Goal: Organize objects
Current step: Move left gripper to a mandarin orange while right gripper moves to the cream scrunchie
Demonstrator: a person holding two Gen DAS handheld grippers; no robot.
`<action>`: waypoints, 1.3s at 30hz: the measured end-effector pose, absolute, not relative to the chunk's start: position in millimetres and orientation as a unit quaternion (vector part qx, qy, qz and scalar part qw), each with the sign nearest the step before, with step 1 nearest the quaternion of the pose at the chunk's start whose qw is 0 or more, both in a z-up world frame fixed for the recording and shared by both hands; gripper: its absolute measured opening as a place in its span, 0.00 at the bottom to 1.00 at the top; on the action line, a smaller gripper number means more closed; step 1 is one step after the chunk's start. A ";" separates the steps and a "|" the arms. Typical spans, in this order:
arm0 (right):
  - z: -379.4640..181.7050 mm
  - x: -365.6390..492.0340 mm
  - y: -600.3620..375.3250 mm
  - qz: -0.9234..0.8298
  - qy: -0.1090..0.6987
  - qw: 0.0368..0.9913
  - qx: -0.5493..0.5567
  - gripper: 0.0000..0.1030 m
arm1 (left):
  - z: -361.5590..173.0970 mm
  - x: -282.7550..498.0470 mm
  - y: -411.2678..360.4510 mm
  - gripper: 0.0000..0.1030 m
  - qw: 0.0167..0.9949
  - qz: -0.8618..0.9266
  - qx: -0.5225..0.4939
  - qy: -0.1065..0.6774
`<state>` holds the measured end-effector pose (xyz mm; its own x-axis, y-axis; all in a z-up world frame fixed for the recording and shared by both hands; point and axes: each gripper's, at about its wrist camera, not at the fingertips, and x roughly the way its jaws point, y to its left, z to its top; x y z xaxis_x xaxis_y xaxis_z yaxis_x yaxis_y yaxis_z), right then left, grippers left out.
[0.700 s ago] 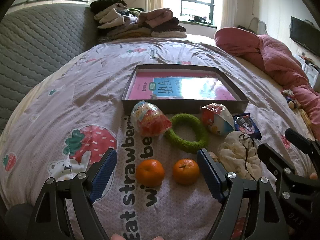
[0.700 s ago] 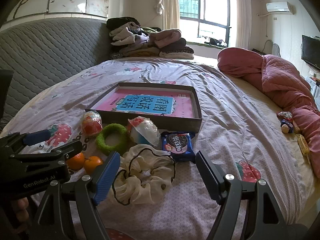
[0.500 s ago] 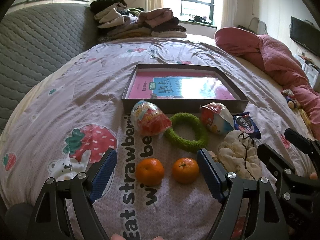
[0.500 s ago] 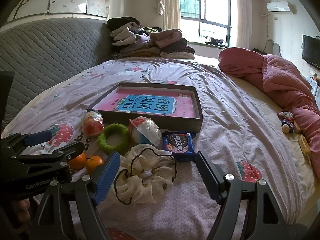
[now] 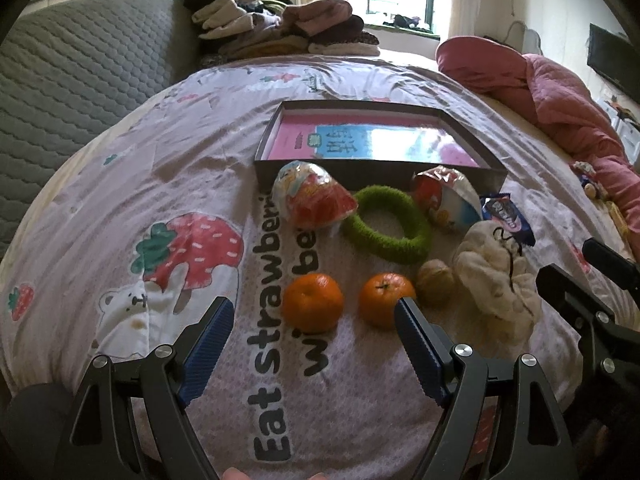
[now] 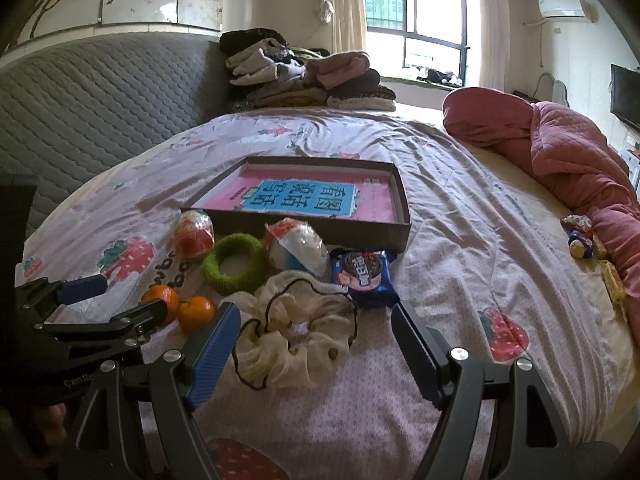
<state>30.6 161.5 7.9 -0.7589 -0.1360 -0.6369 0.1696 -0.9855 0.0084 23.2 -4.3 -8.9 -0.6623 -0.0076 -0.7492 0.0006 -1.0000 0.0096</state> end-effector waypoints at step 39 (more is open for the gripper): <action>-26.9 43.0 133.1 -0.917 0.098 0.114 0.370 0.75 | -44.5 2.1 -25.5 0.80 0.019 -0.894 0.447 0.000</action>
